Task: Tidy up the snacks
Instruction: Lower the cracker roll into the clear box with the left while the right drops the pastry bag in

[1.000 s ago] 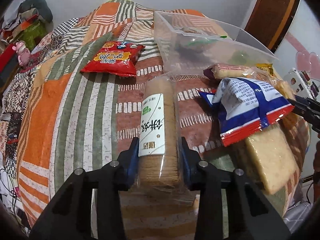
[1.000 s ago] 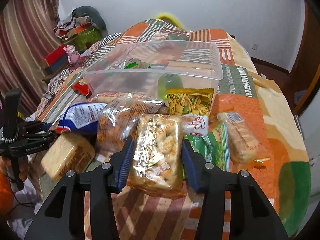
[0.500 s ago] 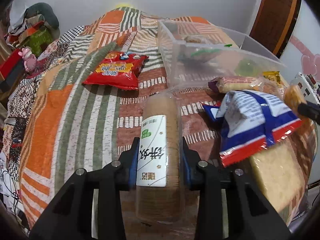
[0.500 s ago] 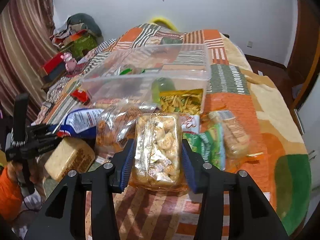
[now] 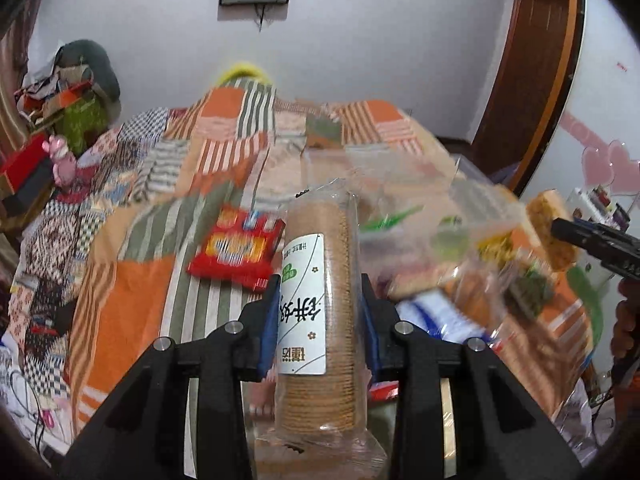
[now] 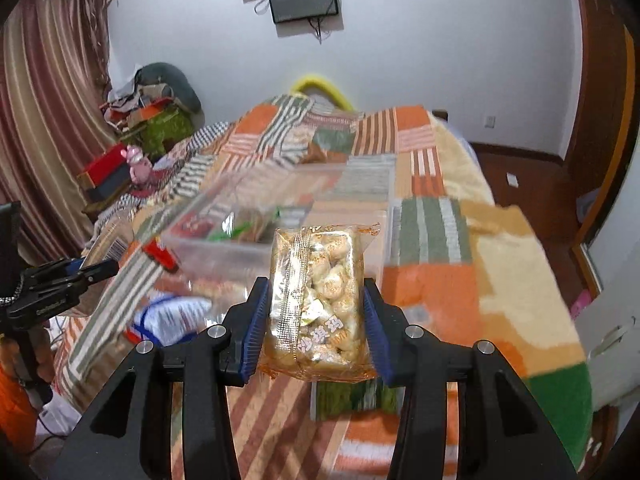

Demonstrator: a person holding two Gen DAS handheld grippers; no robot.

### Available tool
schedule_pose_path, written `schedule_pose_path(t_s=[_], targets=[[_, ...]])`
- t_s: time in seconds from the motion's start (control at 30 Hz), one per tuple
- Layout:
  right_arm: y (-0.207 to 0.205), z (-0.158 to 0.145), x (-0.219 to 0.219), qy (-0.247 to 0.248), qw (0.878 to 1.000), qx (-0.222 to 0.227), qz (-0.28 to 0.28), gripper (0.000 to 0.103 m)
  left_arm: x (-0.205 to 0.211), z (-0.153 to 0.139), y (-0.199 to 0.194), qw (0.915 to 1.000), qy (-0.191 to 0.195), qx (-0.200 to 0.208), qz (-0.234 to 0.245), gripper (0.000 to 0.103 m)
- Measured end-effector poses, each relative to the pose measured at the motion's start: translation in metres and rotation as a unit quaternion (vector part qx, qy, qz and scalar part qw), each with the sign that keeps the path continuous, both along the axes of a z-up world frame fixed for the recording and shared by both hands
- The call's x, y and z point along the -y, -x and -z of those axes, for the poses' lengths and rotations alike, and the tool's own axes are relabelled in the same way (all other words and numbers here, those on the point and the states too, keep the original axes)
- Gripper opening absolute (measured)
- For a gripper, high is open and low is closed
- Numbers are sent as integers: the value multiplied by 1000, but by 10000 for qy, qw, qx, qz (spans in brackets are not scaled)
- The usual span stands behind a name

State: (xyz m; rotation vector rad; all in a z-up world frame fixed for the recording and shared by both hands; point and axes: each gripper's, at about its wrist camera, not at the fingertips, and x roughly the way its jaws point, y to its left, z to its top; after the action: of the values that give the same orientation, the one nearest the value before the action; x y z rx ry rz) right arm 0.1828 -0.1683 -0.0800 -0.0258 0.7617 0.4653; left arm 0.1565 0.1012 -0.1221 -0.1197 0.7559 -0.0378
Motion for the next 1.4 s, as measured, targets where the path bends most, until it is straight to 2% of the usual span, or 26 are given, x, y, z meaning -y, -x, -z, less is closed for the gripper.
schedule_pose_path(t_s=[0.2, 0.4, 0.6, 0.9, 1.0, 1.1, 1.3, 1.4], targets=[[-22, -17, -7, -53, 9995, 296, 17, 41, 10, -26, -30, 9996, 11, 281, 101, 35], [-46, -18, -16, 44, 9993, 371, 71, 41, 18, -33, -66, 9992, 13, 313, 232, 35], [-72, -9, -18, 234, 9992, 297, 121, 41, 23, -25, -101, 9996, 16, 166, 248, 35], [-106, 14, -28, 535, 9985, -92, -46, 41, 31, 8, -148, 9993, -51, -222, 308, 35], [-116, 25, -30, 598, 9979, -250, -75, 41, 35, 22, -158, 9986, -172, -338, 355, 35], [-119, 34, -33, 645, 9972, -349, -136, 41, 34, 30, -162, 9983, -123, -397, 402, 35], [-117, 36, -38, 765, 9961, -315, -310, 41, 35, 23, -156, 9983, -234, -193, 501, 35], [-114, 33, -38, 815, 9959, -247, -321, 45, 32, 17, -150, 9979, -321, -140, 542, 37]])
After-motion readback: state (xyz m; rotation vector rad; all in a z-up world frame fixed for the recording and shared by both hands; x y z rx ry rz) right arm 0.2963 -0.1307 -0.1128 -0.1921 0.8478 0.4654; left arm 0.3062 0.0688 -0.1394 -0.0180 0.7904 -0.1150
